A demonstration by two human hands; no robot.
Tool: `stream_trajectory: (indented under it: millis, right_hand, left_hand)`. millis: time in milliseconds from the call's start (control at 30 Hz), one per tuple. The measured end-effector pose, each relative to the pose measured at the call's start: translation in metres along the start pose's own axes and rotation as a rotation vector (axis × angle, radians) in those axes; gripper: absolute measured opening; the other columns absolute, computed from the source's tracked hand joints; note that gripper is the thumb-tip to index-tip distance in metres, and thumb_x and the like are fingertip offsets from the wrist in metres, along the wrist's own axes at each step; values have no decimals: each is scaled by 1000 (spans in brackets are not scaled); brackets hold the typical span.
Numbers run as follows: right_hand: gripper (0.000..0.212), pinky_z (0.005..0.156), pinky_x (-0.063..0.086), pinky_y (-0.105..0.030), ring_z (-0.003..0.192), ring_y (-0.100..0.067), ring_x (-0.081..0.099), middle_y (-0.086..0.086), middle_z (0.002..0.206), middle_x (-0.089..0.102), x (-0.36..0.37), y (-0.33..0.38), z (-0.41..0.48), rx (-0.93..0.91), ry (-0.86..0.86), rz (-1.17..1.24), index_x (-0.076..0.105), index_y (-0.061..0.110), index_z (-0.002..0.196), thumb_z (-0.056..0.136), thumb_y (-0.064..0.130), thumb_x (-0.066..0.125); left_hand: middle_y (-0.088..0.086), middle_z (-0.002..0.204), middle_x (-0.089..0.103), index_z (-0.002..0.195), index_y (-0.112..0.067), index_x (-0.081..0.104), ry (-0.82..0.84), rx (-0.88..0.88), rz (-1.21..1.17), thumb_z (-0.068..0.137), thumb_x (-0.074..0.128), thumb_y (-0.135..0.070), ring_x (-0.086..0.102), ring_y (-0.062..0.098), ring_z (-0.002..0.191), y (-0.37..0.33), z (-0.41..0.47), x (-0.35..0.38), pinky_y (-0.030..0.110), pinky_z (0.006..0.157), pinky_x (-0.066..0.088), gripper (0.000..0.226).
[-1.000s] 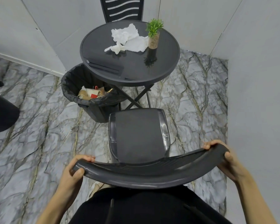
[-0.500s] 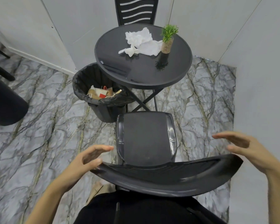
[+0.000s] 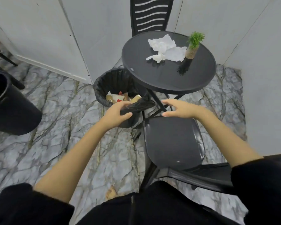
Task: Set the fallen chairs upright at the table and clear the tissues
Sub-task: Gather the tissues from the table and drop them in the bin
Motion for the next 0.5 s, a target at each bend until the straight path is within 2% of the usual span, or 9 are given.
stream_trajectory:
  millis: [100, 167, 300, 500]
  right_hand:
    - [68, 113, 25, -35, 141, -24, 26, -9, 155, 25, 22, 23, 36, 54, -2, -59, 22, 13, 146, 92, 33, 56]
    - [68, 115, 23, -38, 143, -25, 23, -12, 156, 23, 33, 36, 57, 80, -17, -80, 22, 12, 146, 91, 34, 56]
    - [66, 113, 26, -39, 140, -30, 29, -14, 154, 25, 50, 67, 88, 95, -57, -73, 24, 10, 146, 92, 34, 55]
    - [45, 106, 33, -40, 129, -32, 42, -16, 142, 44, 49, 94, 124, 72, -188, -1, 41, 10, 137, 96, 29, 48]
  left_hand:
    - [13, 139, 48, 136, -9, 41, 78, 9, 143, 87, 59, -22, 44, 28, 128, 27, 19, -15, 39, 106, 35, 53]
    - [15, 140, 47, 137, -10, 39, 117, -10, 227, 86, 59, -24, 43, 31, 129, 45, 24, -26, 41, 106, 35, 56]
    - [16, 146, 39, 141, -10, 33, 177, -42, 366, 88, 56, -27, 35, 33, 134, 76, 28, -42, 42, 109, 31, 60]
    - [20, 145, 38, 142, -9, 31, 199, -94, 341, 88, 55, -30, 35, 35, 134, 113, 43, -53, 43, 110, 31, 62]
Point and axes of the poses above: each hand's wrist, its own z-axis towards the middle knuckle, its own x-axis out of the palm, y = z × x, the point moved 7 cm from there along z, towards the middle knuckle
